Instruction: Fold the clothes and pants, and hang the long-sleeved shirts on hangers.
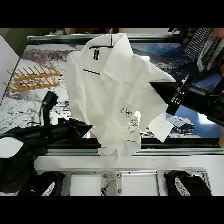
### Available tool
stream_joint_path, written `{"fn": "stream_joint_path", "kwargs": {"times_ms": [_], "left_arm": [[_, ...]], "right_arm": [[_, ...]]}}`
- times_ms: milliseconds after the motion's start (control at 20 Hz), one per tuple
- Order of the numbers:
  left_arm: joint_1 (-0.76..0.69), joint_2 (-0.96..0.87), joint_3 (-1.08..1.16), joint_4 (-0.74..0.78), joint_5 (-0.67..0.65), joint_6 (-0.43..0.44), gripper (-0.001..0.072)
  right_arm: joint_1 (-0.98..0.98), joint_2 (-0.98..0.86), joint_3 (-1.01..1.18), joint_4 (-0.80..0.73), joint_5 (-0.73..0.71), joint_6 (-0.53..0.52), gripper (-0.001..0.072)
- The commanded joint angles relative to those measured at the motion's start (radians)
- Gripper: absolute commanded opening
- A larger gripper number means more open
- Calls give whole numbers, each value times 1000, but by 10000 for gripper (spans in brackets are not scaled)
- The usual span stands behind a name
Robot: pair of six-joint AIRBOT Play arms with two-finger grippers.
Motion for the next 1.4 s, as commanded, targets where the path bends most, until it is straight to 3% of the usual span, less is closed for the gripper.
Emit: {"fn": "stream_joint_path", "kwargs": {"times_ms": [0, 50, 100, 450, 500, 550, 650, 1050, 1350], "left_arm": [[-128, -149, 93, 109, 52, -34, 41], [-142, -183, 121, 109, 63, -37, 298], [-146, -213, 153, 109, 65, -47, 507], [64, -233, 409, 105, 59, -67, 508], [90, -220, 413, 101, 58, -69, 507], [111, -206, 412, 101, 54, -78, 390], [135, -187, 410, 101, 47, -79, 18], [137, -225, 410, 98, 2, -86, 23], [137, -282, 410, 98, -31, -105, 23]], "right_arm": [[3, 0, 12, 3, -7, -4, 9], [3, 1, 13, 3, -7, -4, 9], [3, 1, 13, 3, -7, -4, 8], [1, 2, 26, -7, -87, -74, 7], [0, 1, 30, -8, -128, -88, 7], [0, 2, 30, -8, -177, -97, 7], [0, 3, 31, -32, -281, -124, 7], [-53, 13, 38, -253, -786, -123, 7], [-369, 13, 38, -282, -875, -123, 7]]}}
